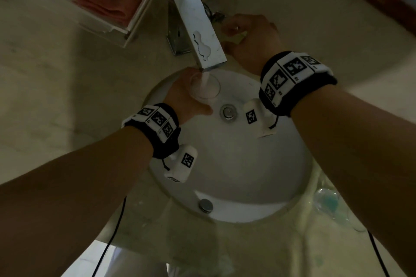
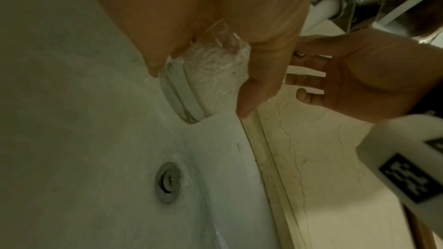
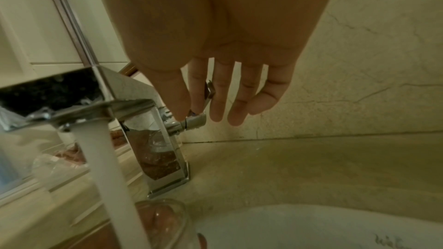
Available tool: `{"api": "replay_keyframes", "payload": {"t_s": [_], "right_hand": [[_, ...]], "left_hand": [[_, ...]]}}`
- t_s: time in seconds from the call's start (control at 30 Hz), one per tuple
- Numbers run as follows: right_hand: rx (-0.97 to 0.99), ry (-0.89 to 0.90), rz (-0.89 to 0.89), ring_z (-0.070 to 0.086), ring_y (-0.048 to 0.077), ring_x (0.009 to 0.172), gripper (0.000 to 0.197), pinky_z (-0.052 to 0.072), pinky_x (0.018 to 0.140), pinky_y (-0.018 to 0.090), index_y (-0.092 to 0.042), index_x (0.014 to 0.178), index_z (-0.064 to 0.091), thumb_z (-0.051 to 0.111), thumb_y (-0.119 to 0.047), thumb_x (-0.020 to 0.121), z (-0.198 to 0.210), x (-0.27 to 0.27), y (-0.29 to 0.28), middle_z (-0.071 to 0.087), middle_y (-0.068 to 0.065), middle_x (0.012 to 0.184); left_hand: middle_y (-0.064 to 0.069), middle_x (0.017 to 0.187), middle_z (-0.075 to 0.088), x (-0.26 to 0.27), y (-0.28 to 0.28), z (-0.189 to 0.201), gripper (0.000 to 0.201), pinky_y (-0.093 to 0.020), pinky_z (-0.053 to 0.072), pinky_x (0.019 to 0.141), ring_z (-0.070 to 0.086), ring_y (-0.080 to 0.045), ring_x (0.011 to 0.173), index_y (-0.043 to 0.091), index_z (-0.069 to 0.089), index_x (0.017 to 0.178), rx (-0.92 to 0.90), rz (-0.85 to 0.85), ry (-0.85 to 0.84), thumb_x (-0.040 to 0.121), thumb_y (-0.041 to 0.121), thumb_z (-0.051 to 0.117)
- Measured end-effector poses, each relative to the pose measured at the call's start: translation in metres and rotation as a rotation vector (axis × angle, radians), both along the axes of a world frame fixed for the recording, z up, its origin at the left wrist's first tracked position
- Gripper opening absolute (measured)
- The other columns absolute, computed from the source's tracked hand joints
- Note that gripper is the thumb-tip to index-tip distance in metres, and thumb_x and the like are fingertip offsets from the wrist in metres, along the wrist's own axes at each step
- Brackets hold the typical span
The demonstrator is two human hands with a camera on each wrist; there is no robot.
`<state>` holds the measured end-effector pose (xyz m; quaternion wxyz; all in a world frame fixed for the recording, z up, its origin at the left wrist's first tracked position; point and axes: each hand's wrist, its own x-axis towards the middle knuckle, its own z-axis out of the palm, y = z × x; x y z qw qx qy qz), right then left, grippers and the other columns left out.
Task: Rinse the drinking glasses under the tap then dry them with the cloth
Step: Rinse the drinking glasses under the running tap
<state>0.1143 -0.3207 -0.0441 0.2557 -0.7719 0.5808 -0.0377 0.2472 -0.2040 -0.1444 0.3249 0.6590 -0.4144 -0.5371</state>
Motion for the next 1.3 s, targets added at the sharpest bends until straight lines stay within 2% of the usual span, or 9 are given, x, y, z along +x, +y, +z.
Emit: {"api": "replay_keyframes", "payload": {"t_s": [0.17, 0.3, 0.37, 0.47, 0.6, 1.0, 1.13, 1.23, 1.3], "right_hand": [[0.002, 0.004, 0.002, 0.056, 0.018, 0.115, 0.032, 0.041, 0.093, 0.022, -0.031, 0.118, 0.063, 0.066, -0.034, 0.087, -0.001, 0.001, 0.0, 0.063, -0.01, 0.12], [0.002, 0.001, -0.016, 0.057, 0.02, 0.113, 0.032, 0.042, 0.093, 0.024, -0.032, 0.119, 0.063, 0.065, -0.035, 0.087, -0.002, 0.001, 0.001, 0.063, -0.01, 0.122], [-0.005, -0.003, -0.019, 0.059, 0.02, 0.109, 0.033, 0.041, 0.093, 0.022, -0.031, 0.12, 0.063, 0.066, -0.034, 0.087, -0.002, 0.001, 0.002, 0.064, -0.01, 0.121], [-0.014, -0.013, -0.017, 0.06, 0.02, 0.106, 0.034, 0.04, 0.094, 0.021, -0.03, 0.121, 0.063, 0.067, -0.034, 0.087, -0.004, 0.002, 0.003, 0.064, -0.009, 0.121], [-0.009, -0.014, 0.001, 0.06, 0.018, 0.107, 0.038, 0.042, 0.101, 0.027, -0.026, 0.124, 0.059, 0.067, -0.035, 0.089, -0.006, 0.004, 0.008, 0.064, -0.004, 0.119], [0.089, 0.017, -0.072, 0.061, 0.016, 0.097, 0.026, 0.044, 0.083, 0.022, -0.017, 0.115, 0.065, 0.066, -0.026, 0.09, -0.011, -0.018, 0.028, 0.066, 0.0, 0.102], [0.035, -0.005, -0.098, 0.062, 0.02, 0.106, 0.041, 0.044, 0.097, 0.027, -0.015, 0.127, 0.056, 0.067, -0.029, 0.089, -0.003, -0.021, 0.027, 0.067, 0.001, 0.118], [0.016, -0.069, -0.113, 0.061, 0.017, 0.104, 0.051, 0.049, 0.098, 0.032, -0.017, 0.134, 0.05, 0.069, -0.031, 0.088, 0.003, -0.019, 0.027, 0.062, -0.003, 0.128], [0.011, -0.123, -0.126, 0.062, 0.017, 0.103, 0.053, 0.051, 0.096, 0.034, -0.018, 0.134, 0.05, 0.071, -0.03, 0.087, 0.004, -0.015, 0.027, 0.061, -0.004, 0.129]], "left_hand": [[-0.005, 0.138, 0.054, 0.0, 0.002, 0.004, 0.093, -0.018, 0.038, 0.095, 0.051, -0.02, 0.126, 0.009, 0.044, 0.142, -0.011, -0.003, -0.005, 0.061, 0.002, 0.09], [0.001, 0.124, 0.054, 0.001, 0.005, 0.007, 0.083, 0.006, 0.036, 0.062, 0.051, -0.013, 0.109, 0.008, 0.046, 0.14, -0.016, 0.003, 0.001, 0.068, 0.002, 0.087], [0.003, 0.119, 0.055, 0.001, 0.006, 0.006, 0.076, 0.006, 0.038, 0.065, 0.055, -0.011, 0.102, 0.009, 0.05, 0.134, -0.006, 0.037, 0.04, 0.069, 0.005, 0.088], [0.002, 0.12, 0.063, -0.002, 0.009, 0.006, 0.07, -0.027, 0.053, 0.092, 0.061, -0.014, 0.108, 0.013, 0.059, 0.129, 0.104, 0.1, 0.193, 0.067, 0.023, 0.09], [0.006, 0.104, 0.072, -0.004, 0.013, 0.01, 0.027, -0.043, 0.06, 0.087, 0.069, -0.017, 0.101, 0.027, 0.067, 0.103, 0.278, 0.173, 0.363, 0.08, 0.034, 0.08], [-0.007, 0.102, 0.074, -0.012, 0.017, 0.022, 0.051, -0.043, 0.063, 0.066, 0.073, -0.026, 0.09, 0.016, 0.069, 0.112, 0.379, 0.178, 0.323, 0.081, 0.057, 0.072], [-0.006, 0.11, 0.072, -0.013, 0.014, 0.019, 0.037, -0.044, 0.062, 0.076, 0.071, -0.021, 0.092, 0.025, 0.064, 0.105, 0.337, 0.161, 0.317, 0.081, 0.051, 0.075], [0.005, 0.107, 0.065, -0.011, 0.013, 0.012, 0.063, -0.041, 0.056, 0.091, 0.065, -0.015, 0.097, 0.022, 0.057, 0.11, 0.209, 0.123, 0.21, 0.063, 0.054, 0.084], [0.011, 0.099, 0.06, -0.01, 0.015, 0.009, 0.066, -0.033, 0.054, 0.086, 0.062, -0.007, 0.091, 0.019, 0.054, 0.111, 0.133, 0.124, 0.171, 0.061, 0.044, 0.088]]}}
